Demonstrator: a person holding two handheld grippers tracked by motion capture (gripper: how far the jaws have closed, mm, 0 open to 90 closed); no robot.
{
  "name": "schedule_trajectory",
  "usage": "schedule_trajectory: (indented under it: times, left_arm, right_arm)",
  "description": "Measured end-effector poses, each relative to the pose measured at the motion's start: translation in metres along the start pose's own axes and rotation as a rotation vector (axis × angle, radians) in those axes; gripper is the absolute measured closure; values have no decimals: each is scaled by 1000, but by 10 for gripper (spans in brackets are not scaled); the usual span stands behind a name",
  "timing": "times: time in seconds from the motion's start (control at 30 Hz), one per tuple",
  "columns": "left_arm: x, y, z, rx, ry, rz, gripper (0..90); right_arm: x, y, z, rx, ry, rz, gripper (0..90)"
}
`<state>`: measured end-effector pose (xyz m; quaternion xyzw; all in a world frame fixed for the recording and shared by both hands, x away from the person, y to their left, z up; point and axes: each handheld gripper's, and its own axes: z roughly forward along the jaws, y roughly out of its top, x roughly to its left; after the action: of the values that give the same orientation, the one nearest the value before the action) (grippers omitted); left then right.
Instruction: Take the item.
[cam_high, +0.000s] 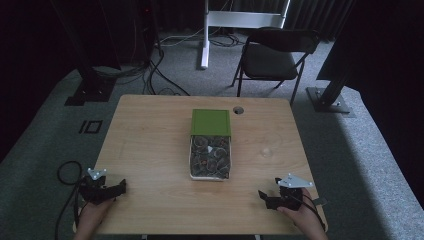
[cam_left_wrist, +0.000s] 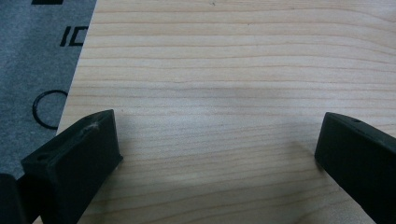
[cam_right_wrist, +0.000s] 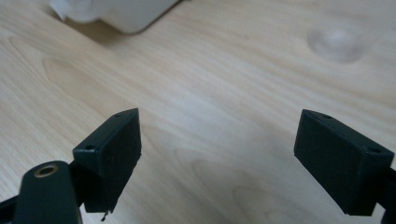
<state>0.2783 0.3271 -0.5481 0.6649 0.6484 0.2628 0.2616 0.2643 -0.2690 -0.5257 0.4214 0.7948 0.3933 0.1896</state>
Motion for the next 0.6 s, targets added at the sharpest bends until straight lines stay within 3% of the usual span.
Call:
schedule_trajectory:
  times: [0.6]
  left_arm:
    - [0, 0, 0, 0, 0, 0, 3]
  right_arm:
    - [4, 40, -8, -82, 26, -43, 154]
